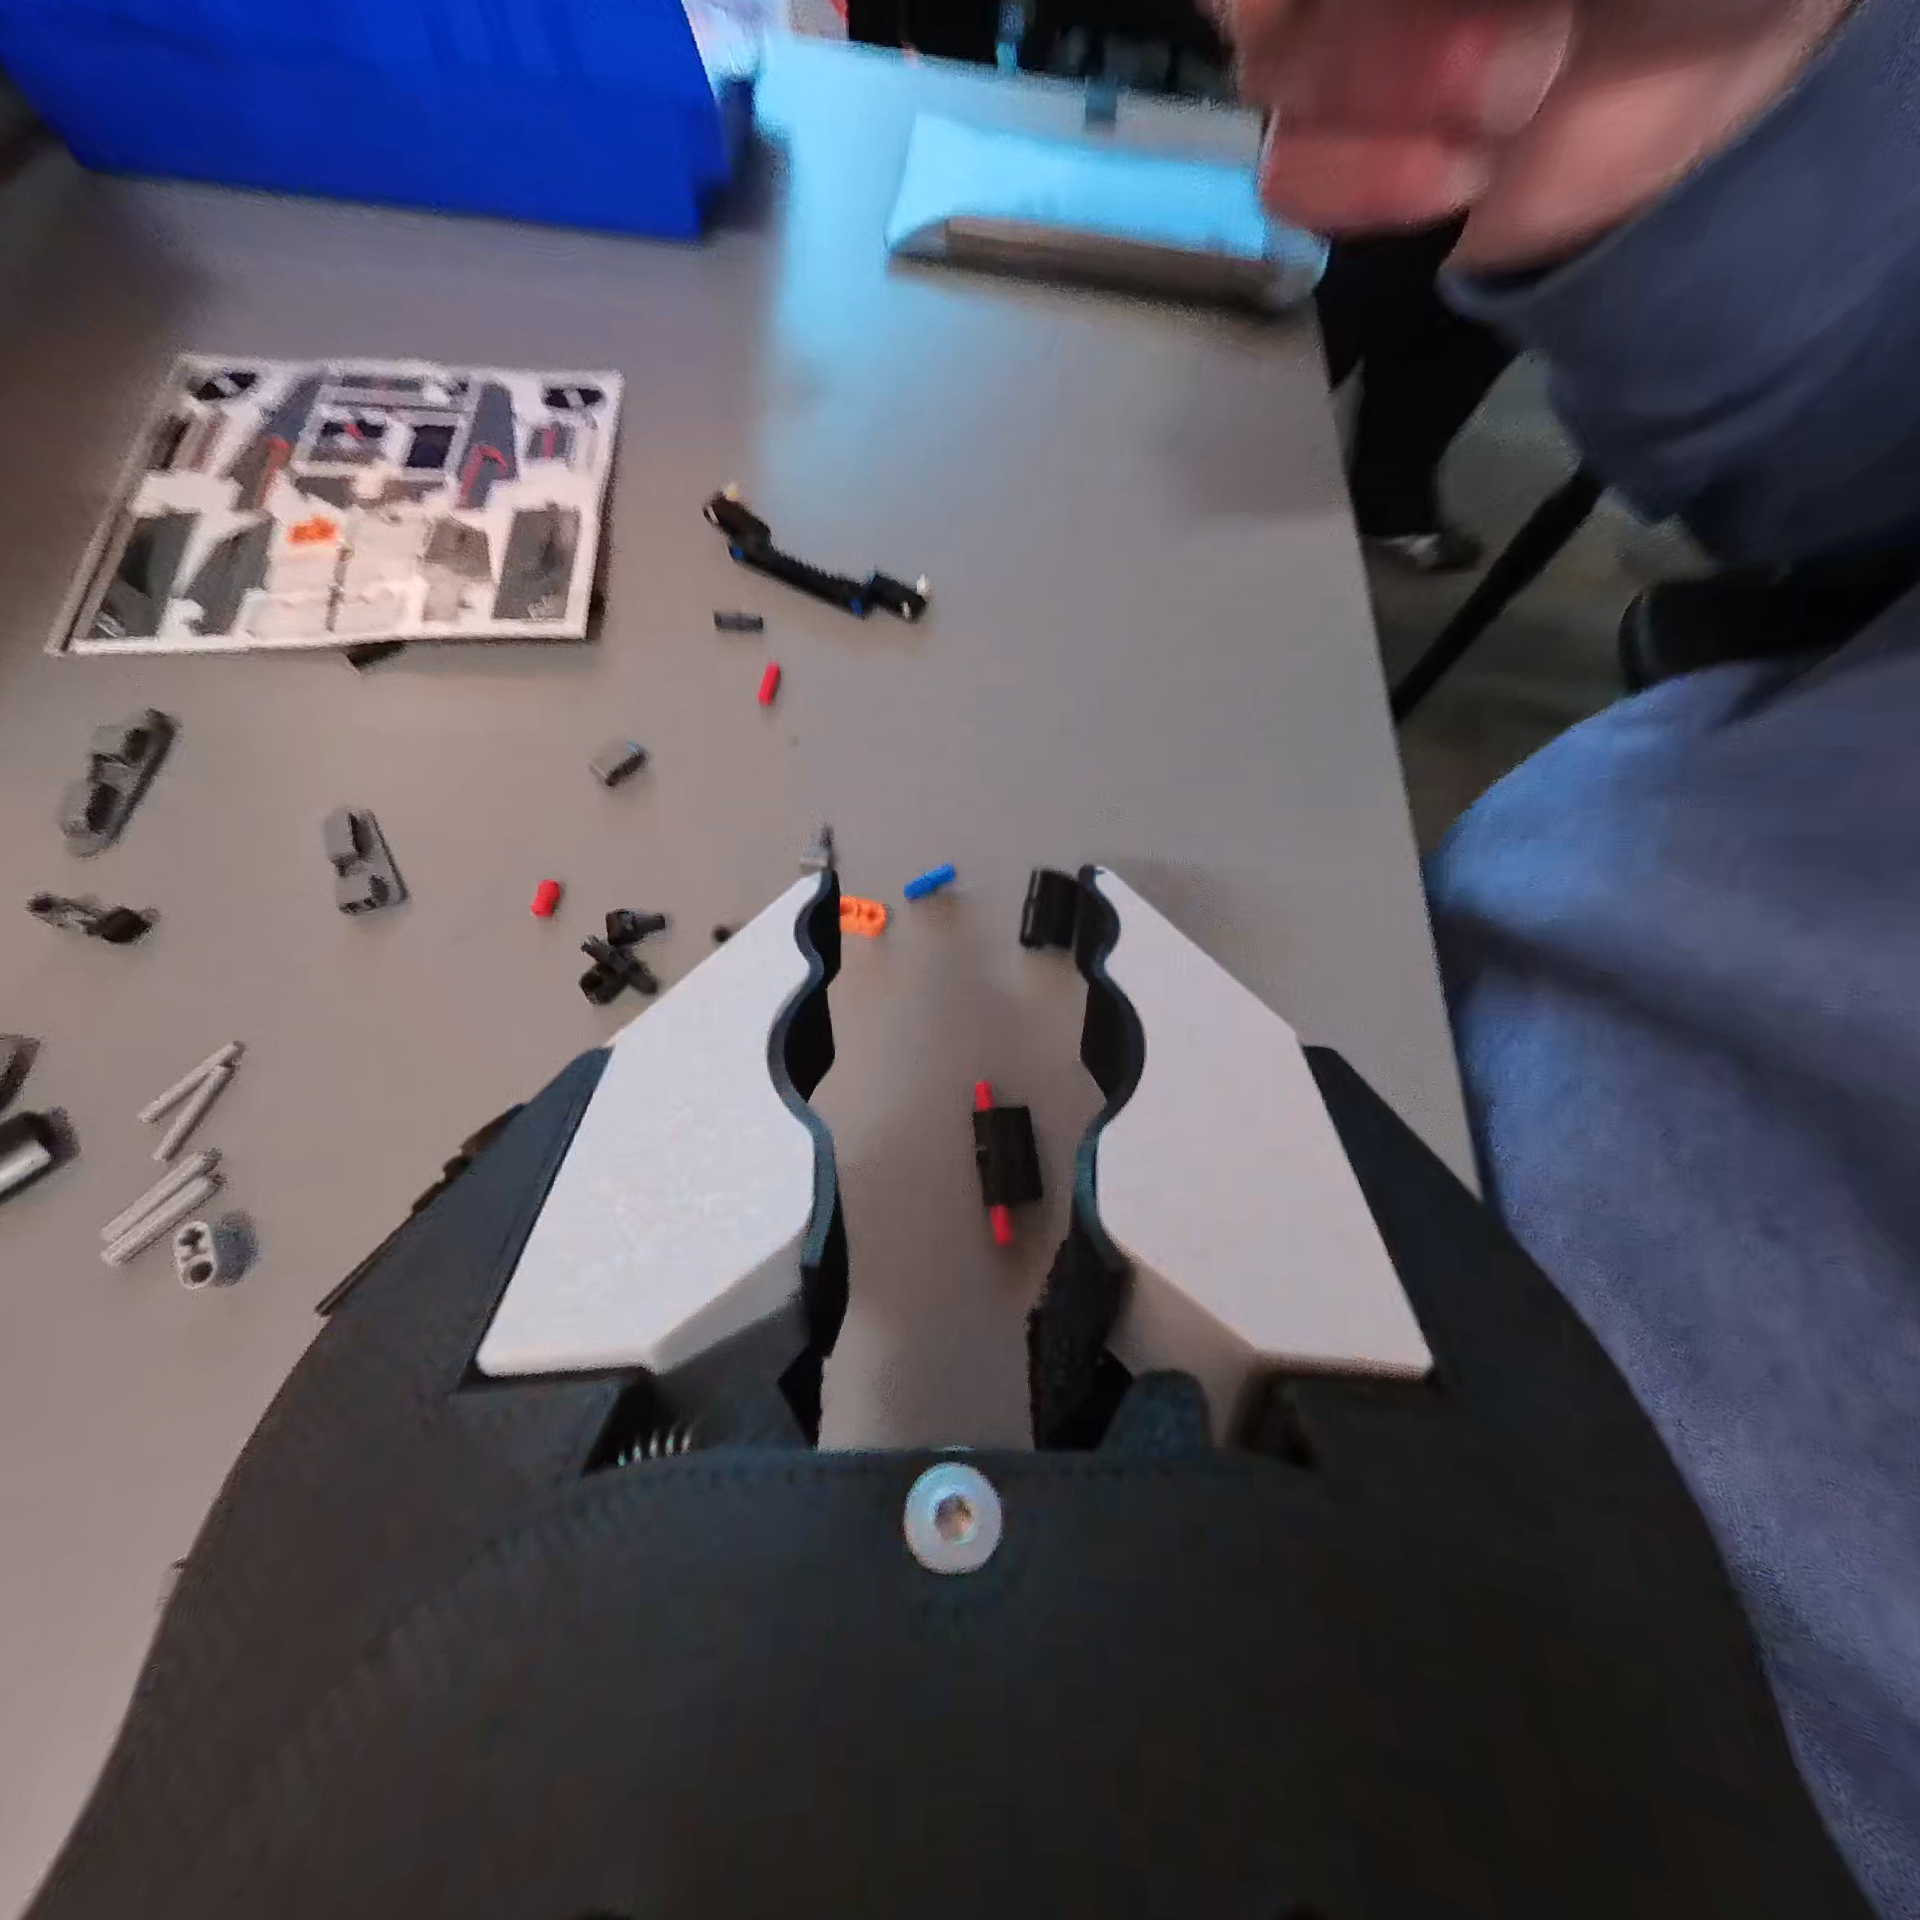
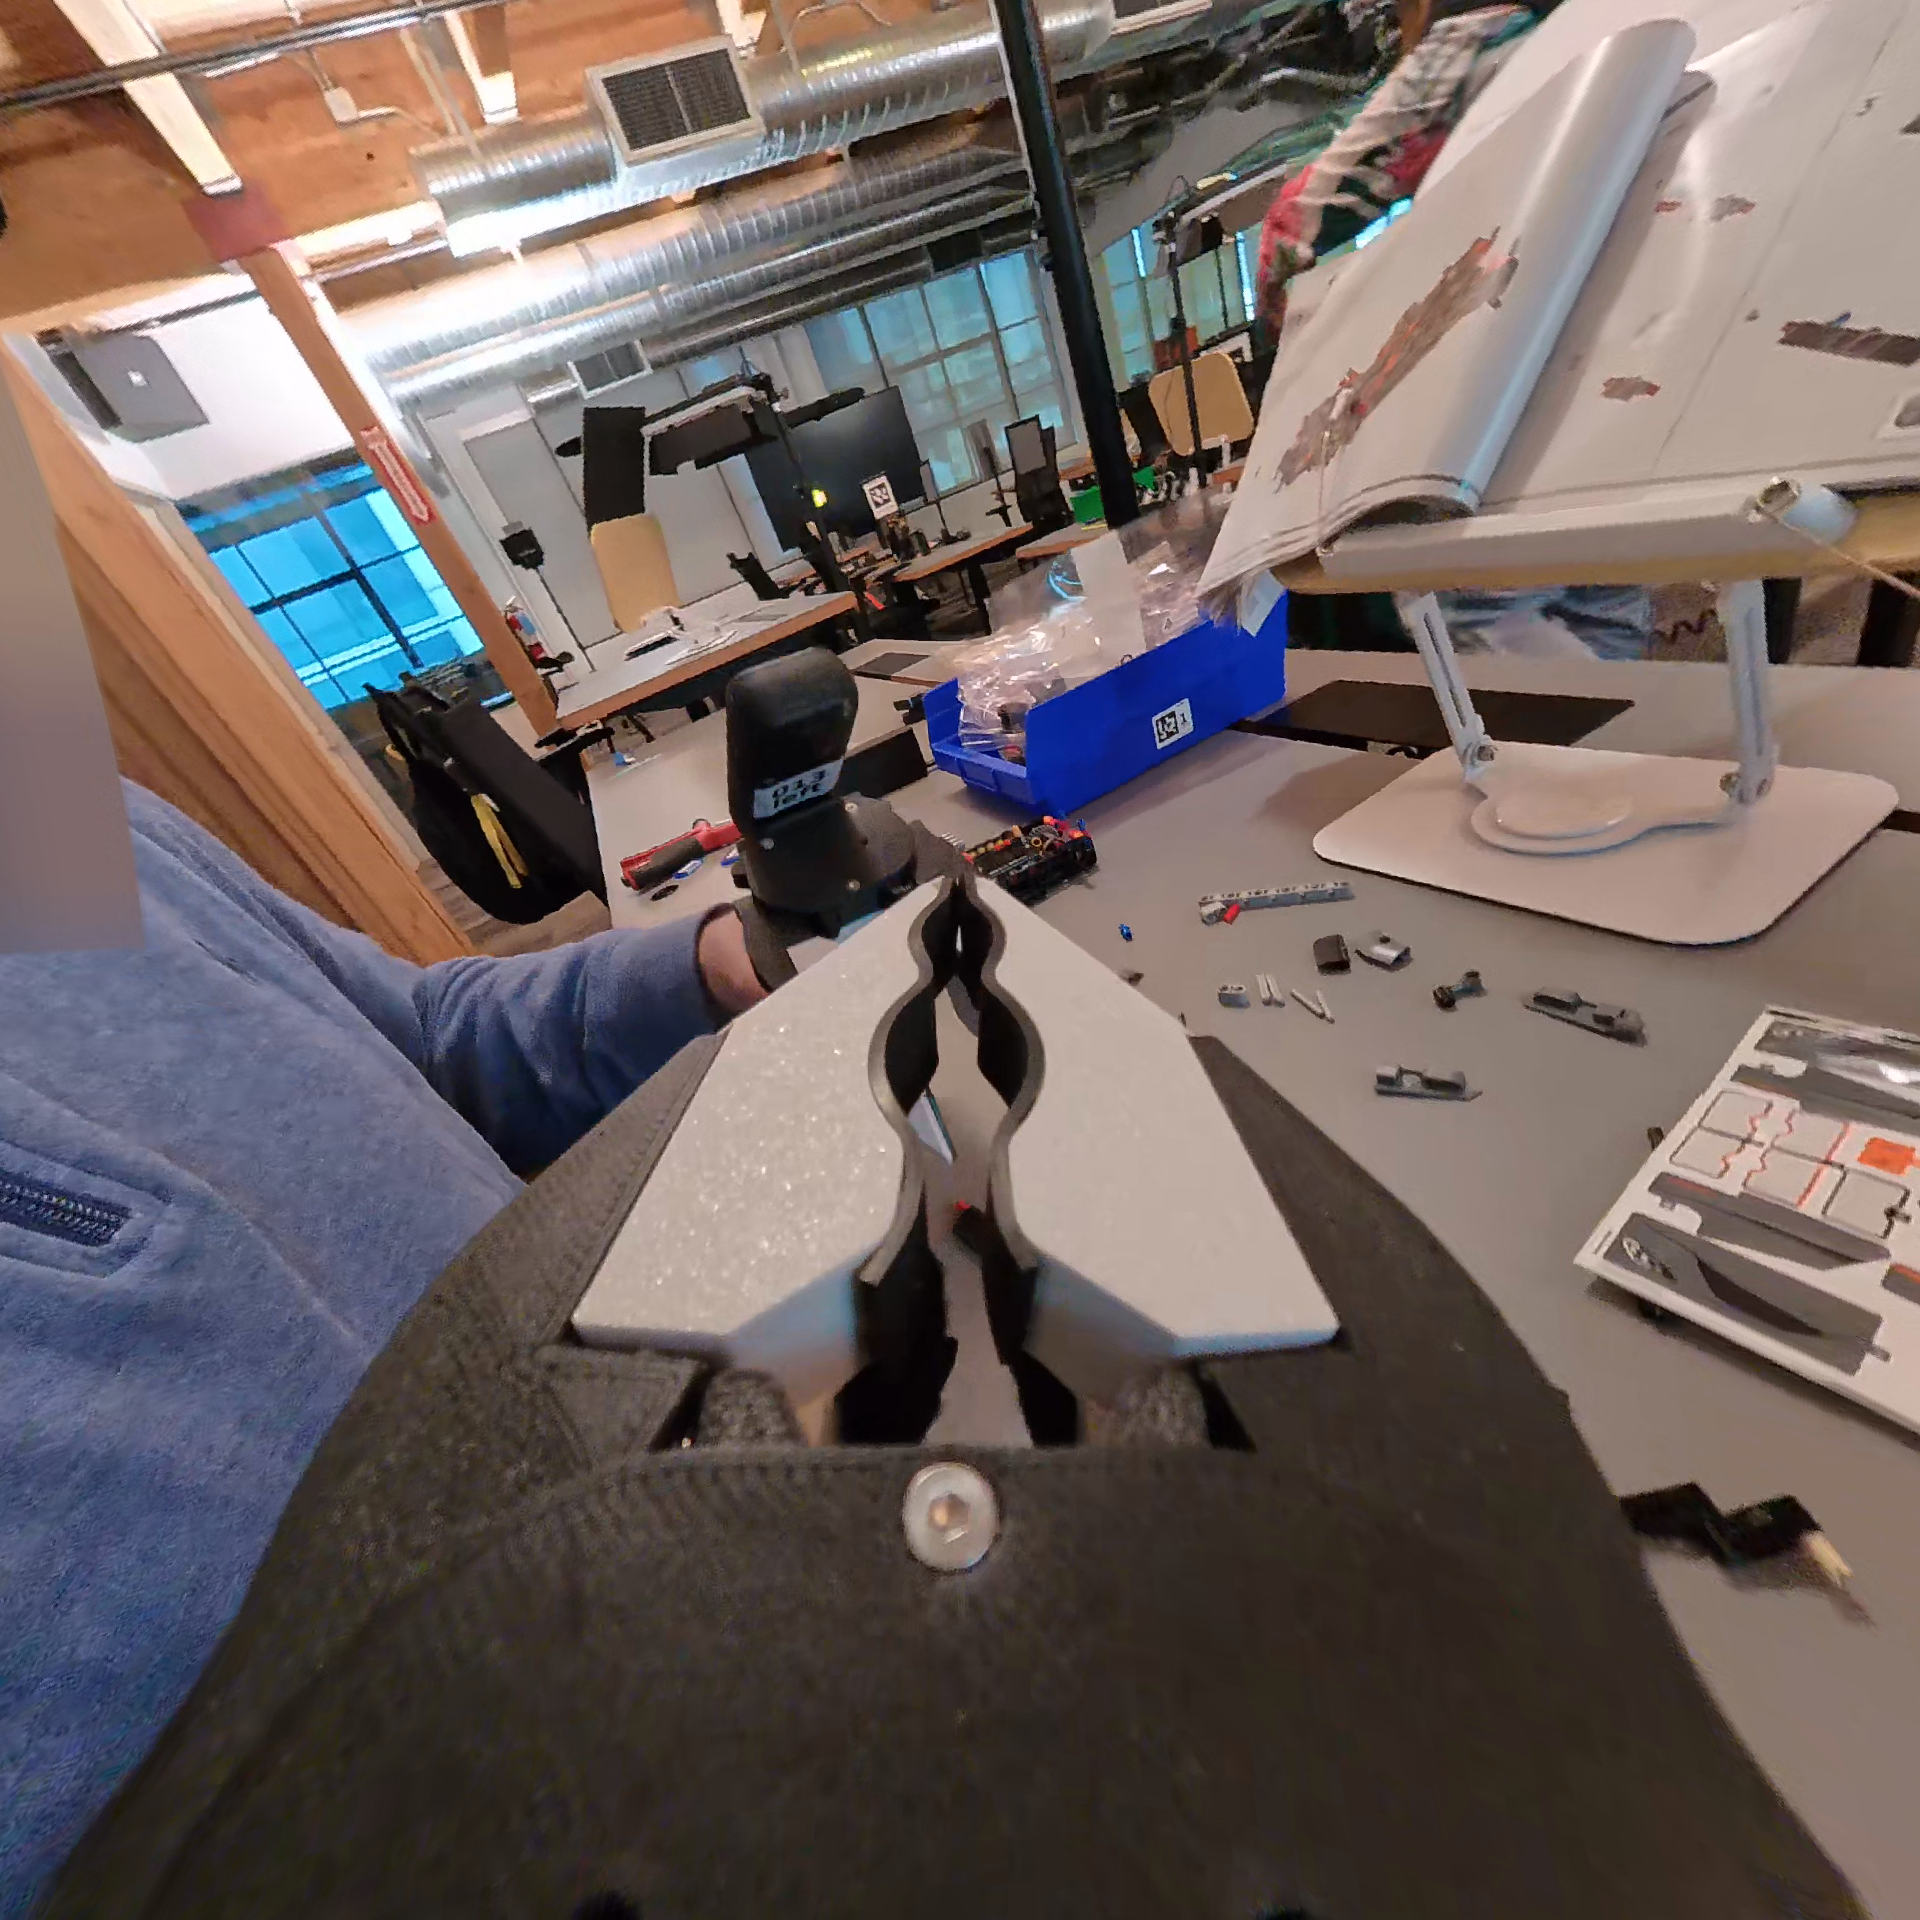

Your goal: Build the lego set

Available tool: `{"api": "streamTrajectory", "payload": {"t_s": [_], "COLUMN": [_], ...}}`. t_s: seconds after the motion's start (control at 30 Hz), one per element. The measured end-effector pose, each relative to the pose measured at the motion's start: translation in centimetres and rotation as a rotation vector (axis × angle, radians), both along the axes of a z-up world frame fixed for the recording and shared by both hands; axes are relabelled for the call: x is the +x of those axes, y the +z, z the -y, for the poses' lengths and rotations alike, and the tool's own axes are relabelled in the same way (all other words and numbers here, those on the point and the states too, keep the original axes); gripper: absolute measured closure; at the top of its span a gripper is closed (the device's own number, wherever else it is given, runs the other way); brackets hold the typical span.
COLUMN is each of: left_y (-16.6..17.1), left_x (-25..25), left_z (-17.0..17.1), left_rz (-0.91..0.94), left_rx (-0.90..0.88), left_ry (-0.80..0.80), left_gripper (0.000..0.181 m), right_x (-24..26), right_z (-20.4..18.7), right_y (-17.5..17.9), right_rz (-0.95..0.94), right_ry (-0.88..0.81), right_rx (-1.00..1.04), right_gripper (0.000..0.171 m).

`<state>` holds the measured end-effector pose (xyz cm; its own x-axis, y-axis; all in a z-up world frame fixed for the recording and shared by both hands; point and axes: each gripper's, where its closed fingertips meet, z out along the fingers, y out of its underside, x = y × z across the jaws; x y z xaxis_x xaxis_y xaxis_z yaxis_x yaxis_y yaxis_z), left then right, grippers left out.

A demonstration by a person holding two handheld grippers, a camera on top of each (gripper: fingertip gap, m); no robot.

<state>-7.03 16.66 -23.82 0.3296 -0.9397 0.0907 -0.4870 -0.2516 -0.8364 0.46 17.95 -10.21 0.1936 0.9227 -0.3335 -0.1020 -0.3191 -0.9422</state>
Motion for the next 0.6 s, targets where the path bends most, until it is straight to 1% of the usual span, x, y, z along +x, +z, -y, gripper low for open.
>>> {"api": "streamTrajectory", "payload": {"t_s": [0.1,0.23,0.43,0.6], "left_y": [-1.9,-3.0,-3.3,-4.0], "left_x": [0.4,1.3,2.3,2.7], "left_z": [0.3,0.8,1.7,2.2], "left_rz": [-0.079,-0.100,-0.081,-0.070], "left_rx": [0.009,0.005,-0.010,-0.039], "left_ry": [-0.050,-0.109,-0.178,-0.197], "left_gripper": [0.137,0.138,0.138,0.138], "right_x": [0.6,1.0,1.0,0.8], "right_z": [0.1,0.3,0.8,1.2], "right_y": [-0.9,-2.4,-3.7,-5.1], "right_rz": [-0.005,0.011,0.030,0.035], "right_ry": [-0.036,-0.075,-0.116,-0.137], "right_rx": [-0.039,-0.082,-0.126,-0.175], "right_gripper": [0.171,0.171,0.171,0.171]}}
